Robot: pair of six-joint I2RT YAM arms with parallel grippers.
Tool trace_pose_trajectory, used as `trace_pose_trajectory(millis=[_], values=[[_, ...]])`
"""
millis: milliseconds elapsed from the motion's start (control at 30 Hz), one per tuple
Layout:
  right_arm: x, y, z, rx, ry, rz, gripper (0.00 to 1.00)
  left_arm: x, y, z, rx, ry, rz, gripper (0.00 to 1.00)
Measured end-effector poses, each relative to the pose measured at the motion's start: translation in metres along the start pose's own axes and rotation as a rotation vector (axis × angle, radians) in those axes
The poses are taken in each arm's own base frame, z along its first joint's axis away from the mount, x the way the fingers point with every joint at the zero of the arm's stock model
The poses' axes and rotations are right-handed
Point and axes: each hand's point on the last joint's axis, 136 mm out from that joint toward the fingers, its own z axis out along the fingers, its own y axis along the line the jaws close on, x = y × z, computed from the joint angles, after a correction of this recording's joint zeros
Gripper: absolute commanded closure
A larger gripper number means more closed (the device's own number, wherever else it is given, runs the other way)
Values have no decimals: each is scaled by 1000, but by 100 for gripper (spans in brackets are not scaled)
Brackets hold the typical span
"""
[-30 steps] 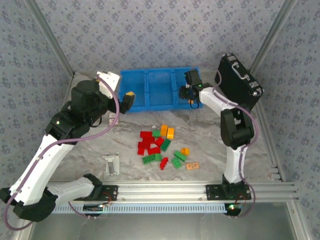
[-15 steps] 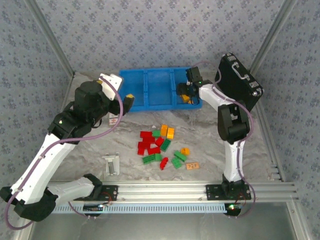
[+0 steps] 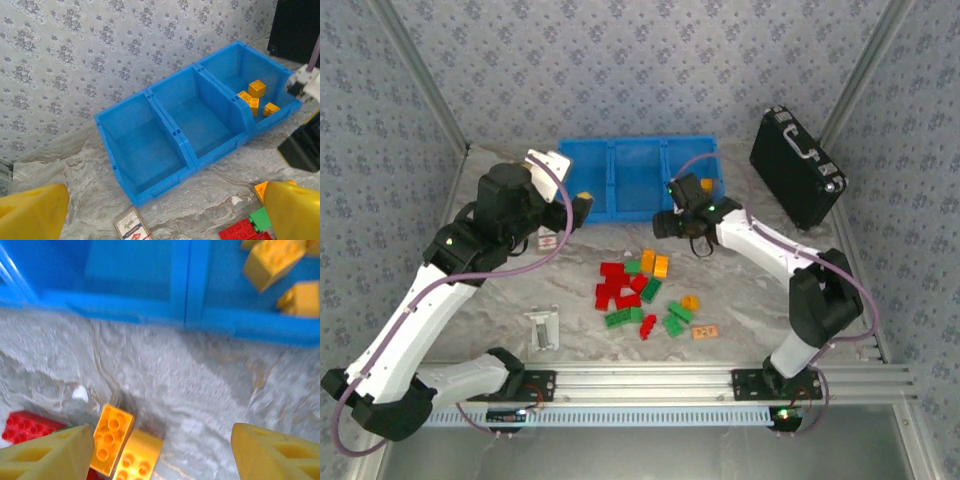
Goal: Sort the legos into containers by color
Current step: Pick up the lego from the center of the table.
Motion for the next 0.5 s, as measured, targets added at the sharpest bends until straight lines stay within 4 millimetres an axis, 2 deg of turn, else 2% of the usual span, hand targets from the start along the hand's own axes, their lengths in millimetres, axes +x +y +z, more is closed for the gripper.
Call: trace_pose_trajectory(millis=[167,267,500], values=[[48,-4,25,28,127,29,28,1,-3,-1,18,-4,-7,0],[67,-3,41,44,183,34,28,3,-4,-1,21,-5,-13,0],[67,14,46,3,163,41,29,1,-2,-10,23,-24,-29,0]])
